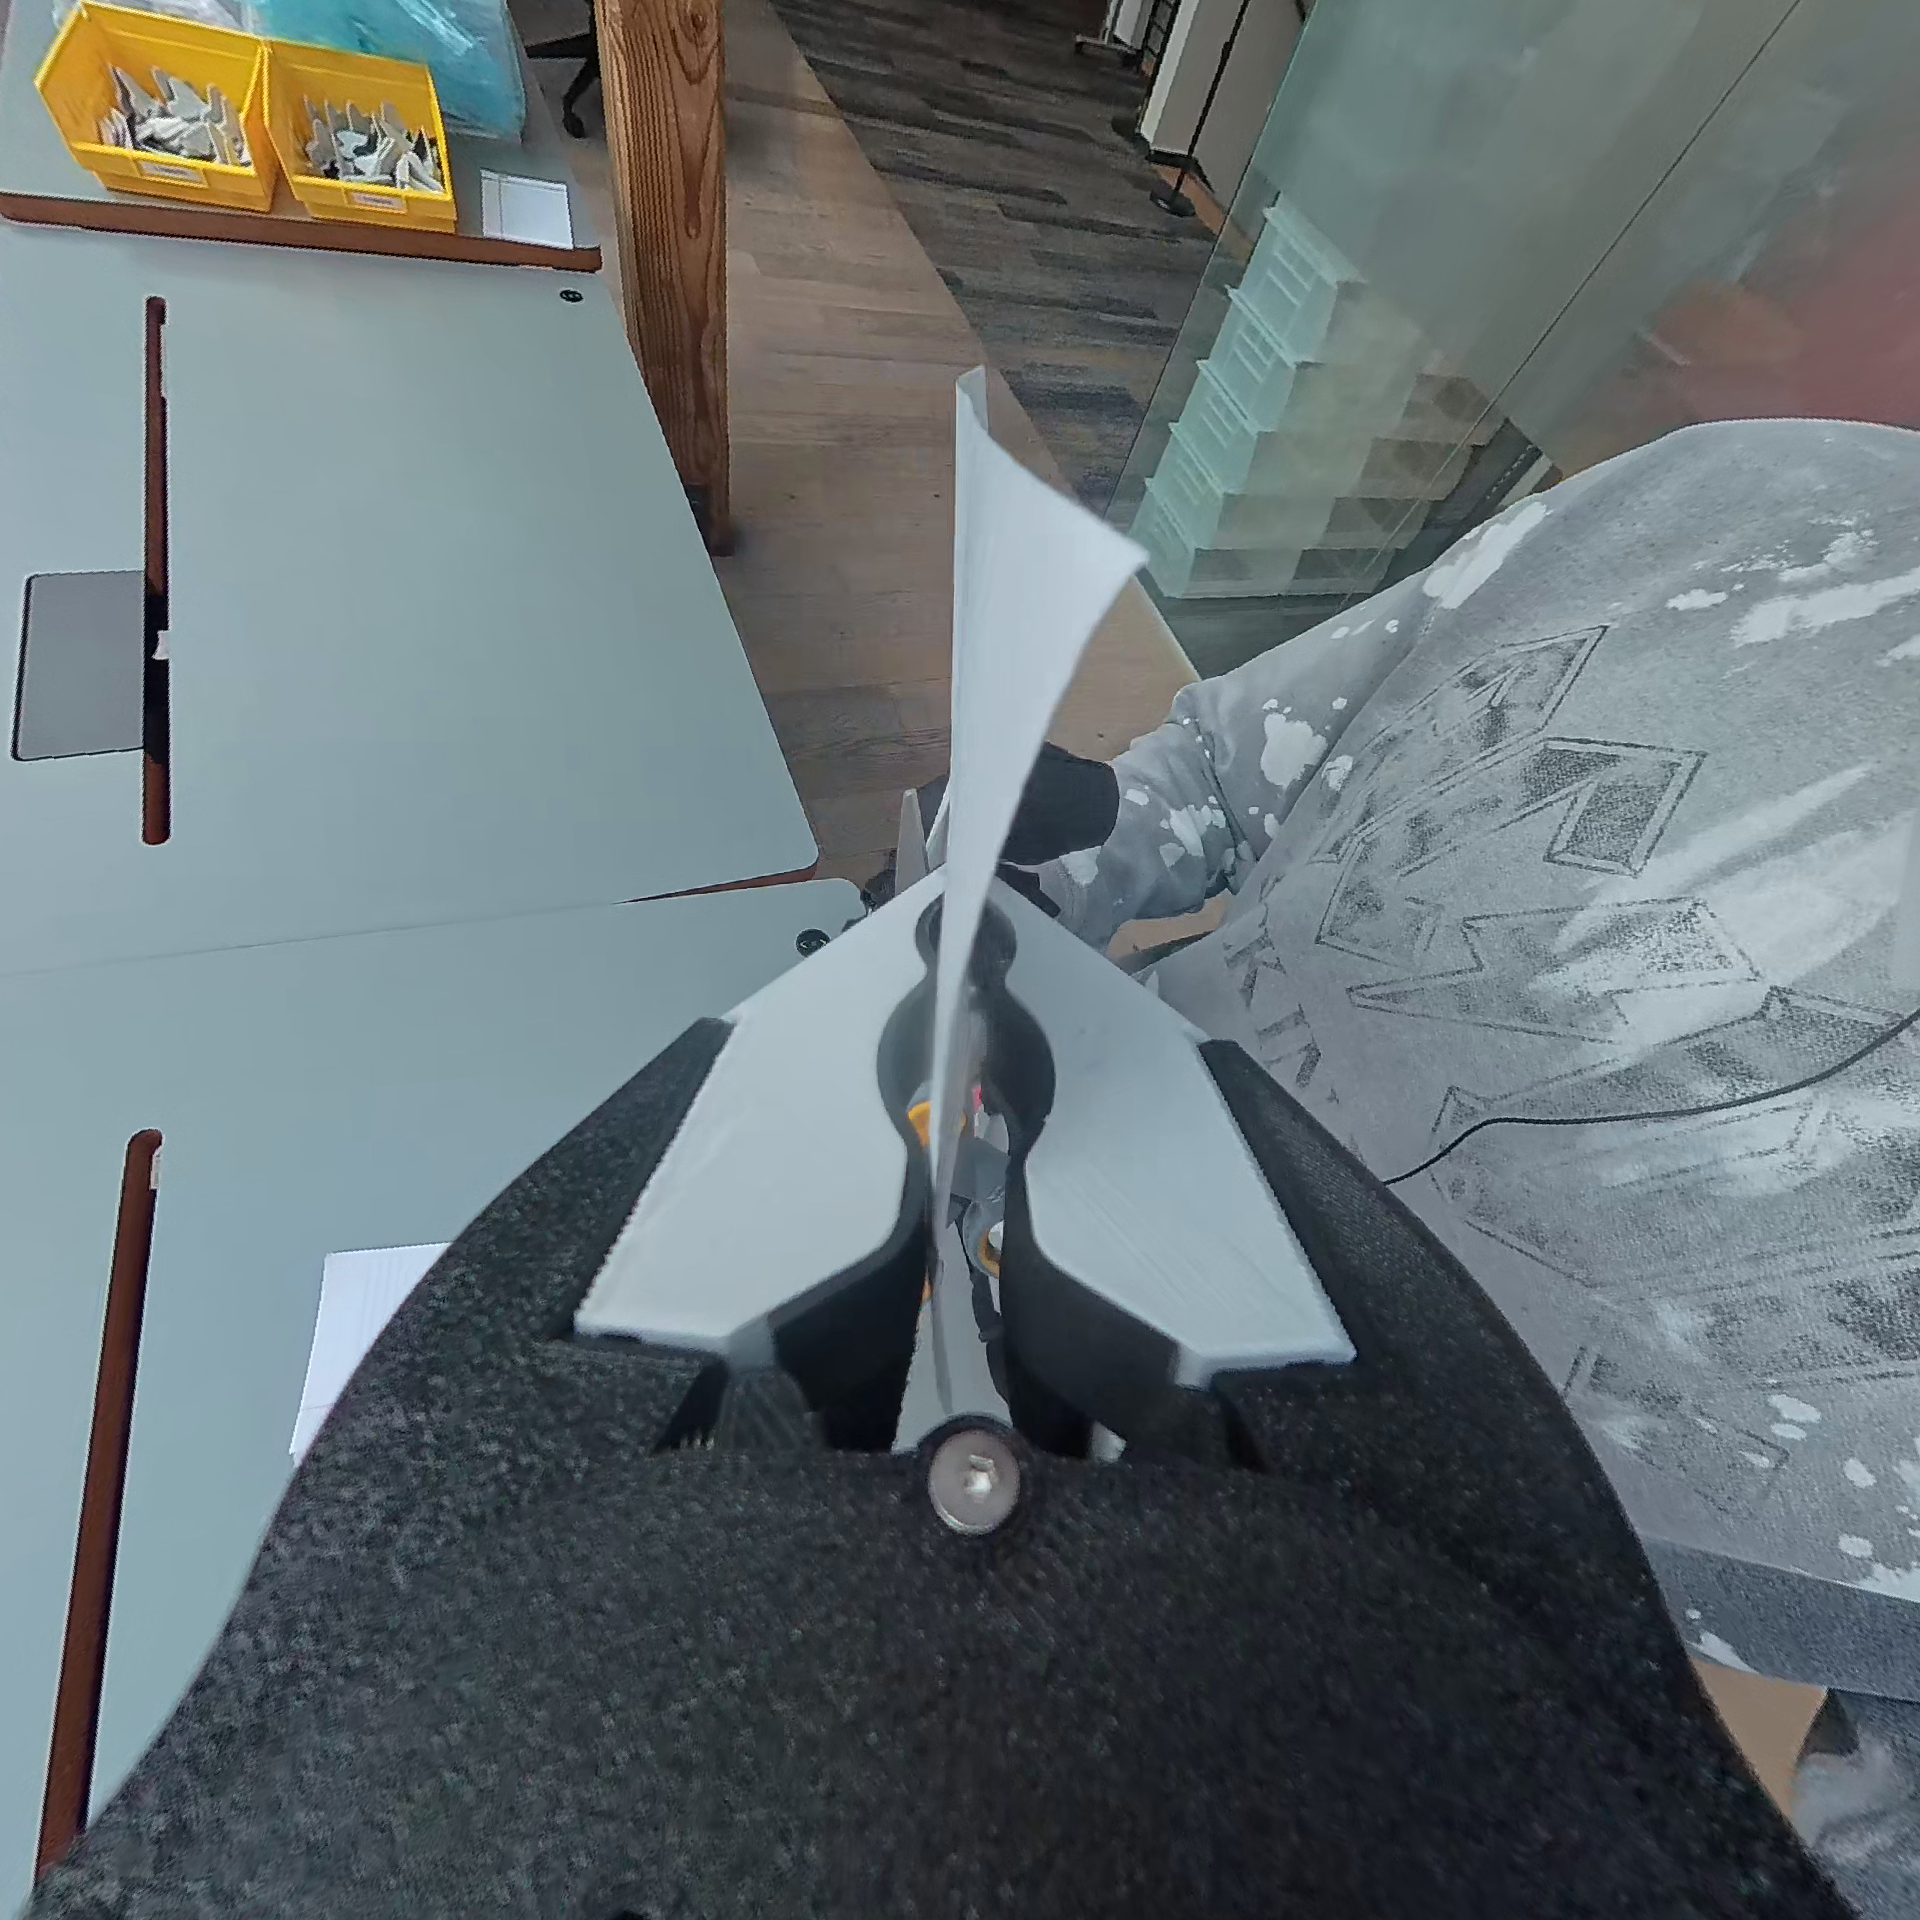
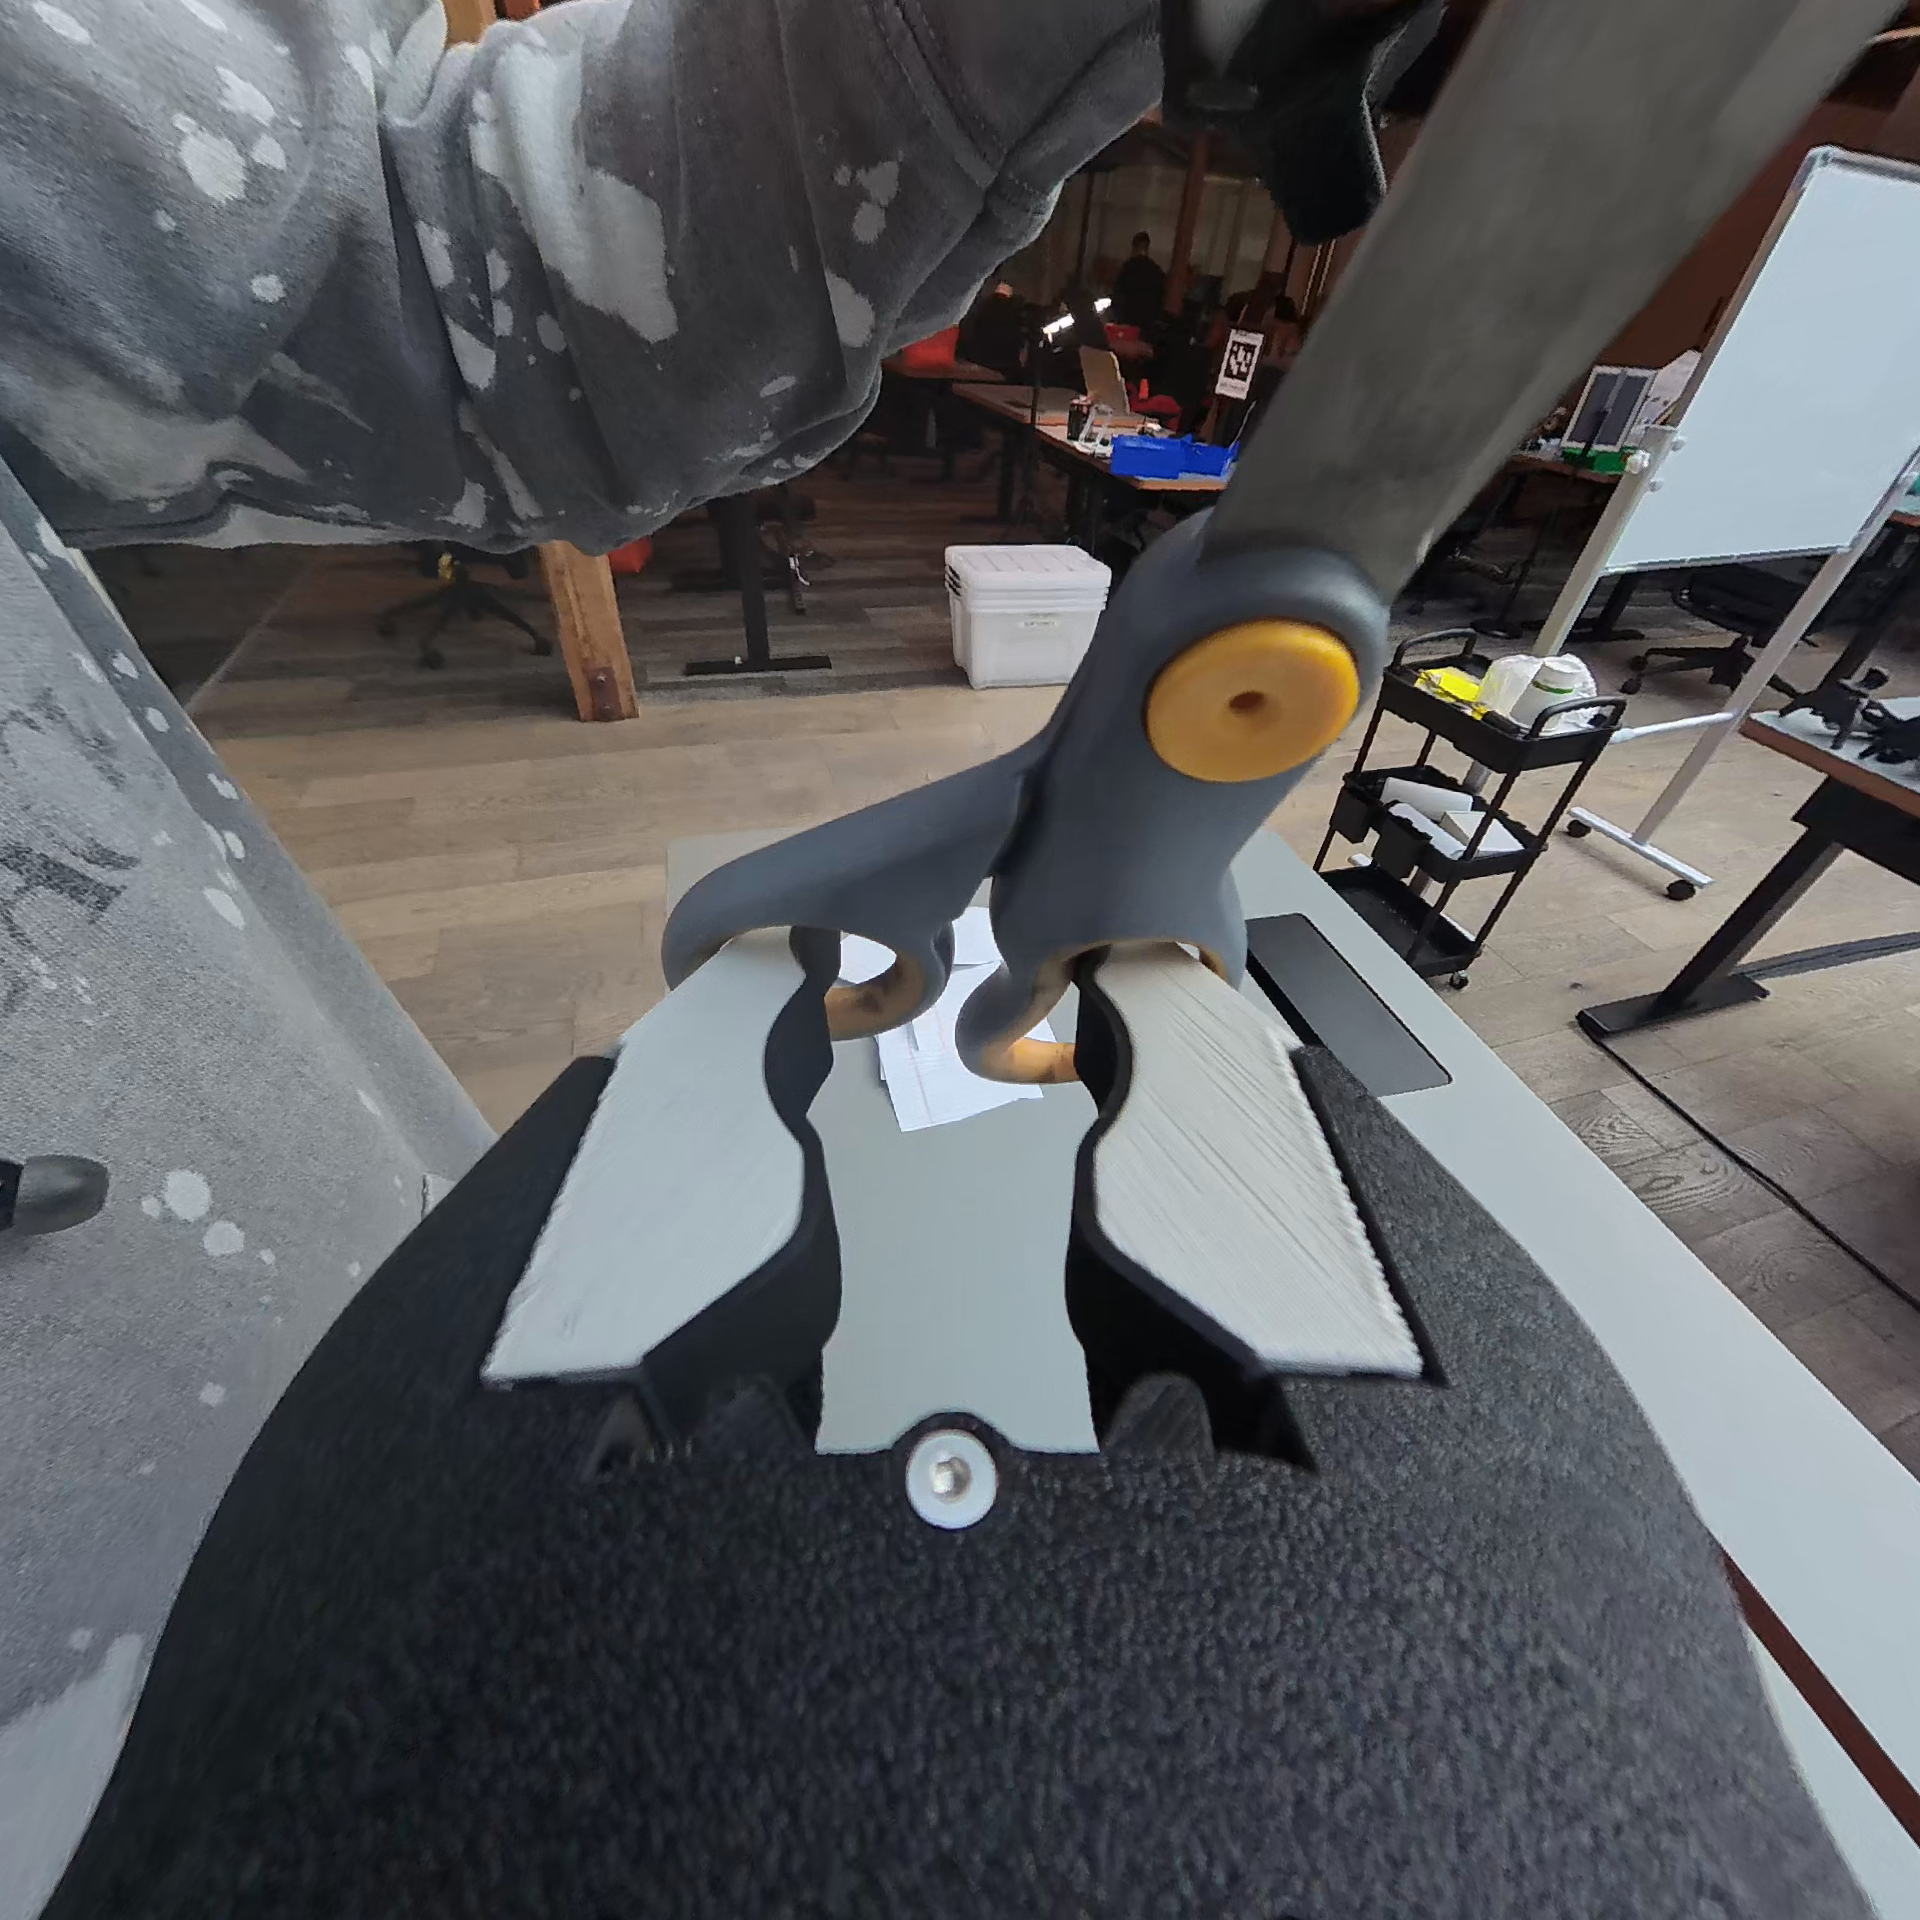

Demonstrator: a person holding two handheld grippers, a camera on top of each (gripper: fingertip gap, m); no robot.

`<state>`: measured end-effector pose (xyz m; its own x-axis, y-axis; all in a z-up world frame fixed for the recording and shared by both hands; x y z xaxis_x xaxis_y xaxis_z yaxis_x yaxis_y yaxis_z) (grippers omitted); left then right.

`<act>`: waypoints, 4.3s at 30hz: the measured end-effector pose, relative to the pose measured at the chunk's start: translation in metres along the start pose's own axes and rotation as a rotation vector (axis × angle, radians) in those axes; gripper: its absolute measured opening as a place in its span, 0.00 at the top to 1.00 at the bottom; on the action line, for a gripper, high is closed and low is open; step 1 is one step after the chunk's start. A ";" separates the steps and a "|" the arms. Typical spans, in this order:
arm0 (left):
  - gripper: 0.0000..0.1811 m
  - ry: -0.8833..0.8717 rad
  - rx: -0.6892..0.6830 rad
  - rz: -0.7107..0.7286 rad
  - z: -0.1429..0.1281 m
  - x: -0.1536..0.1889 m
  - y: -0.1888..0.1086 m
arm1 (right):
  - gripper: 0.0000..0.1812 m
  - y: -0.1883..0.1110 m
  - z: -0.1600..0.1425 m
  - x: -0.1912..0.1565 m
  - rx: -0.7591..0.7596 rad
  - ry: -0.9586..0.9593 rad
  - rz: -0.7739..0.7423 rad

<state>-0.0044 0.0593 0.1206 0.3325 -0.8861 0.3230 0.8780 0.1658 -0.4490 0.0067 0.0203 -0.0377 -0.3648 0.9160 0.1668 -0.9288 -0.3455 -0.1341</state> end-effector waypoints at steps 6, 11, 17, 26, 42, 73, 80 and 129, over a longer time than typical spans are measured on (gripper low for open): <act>1.00 -0.025 0.001 0.005 -0.007 0.003 -0.003 | 0.76 0.000 -0.004 -0.002 -0.046 -0.010 0.030; 1.00 -0.061 -0.004 0.020 -0.011 0.000 -0.004 | 0.76 0.002 -0.004 -0.005 -0.062 -0.025 0.037; 1.00 -0.090 -0.024 0.031 -0.015 0.001 -0.001 | 0.74 0.002 -0.003 -0.007 -0.076 -0.026 0.041; 1.00 -0.154 -0.073 0.067 -0.015 -0.001 0.005 | 0.73 -0.001 -0.009 -0.009 -0.142 -0.017 0.049; 1.00 -0.244 -0.159 0.118 -0.031 -0.011 0.007 | 0.72 0.003 -0.017 0.002 -0.169 0.017 0.043; 1.00 -0.238 -0.550 0.305 -0.045 -0.016 -0.013 | 0.77 0.018 -0.029 -0.011 0.023 0.044 0.017; 1.00 -0.252 -0.574 0.324 -0.043 -0.017 -0.013 | 0.80 0.007 -0.034 -0.011 0.098 0.101 -0.041; 1.00 -0.324 -0.328 0.197 -0.027 -0.015 0.016 | 0.71 0.012 -0.032 -0.015 -0.051 0.009 0.002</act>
<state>-0.0048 0.0636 0.0865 0.6170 -0.6626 0.4245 0.6504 0.1257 -0.7491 0.0031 0.0090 -0.0731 -0.3658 0.9172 0.1578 -0.9234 -0.3365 -0.1844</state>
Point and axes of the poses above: each gripper's, where its closed fingertips meet, y out along the fingers, z out of its top, x = y × z across the jaws, the point moved 4 cm from there along -y, back along the fingers, and after that the axes turned 6 degrees about -y, right-handed, at the moved point
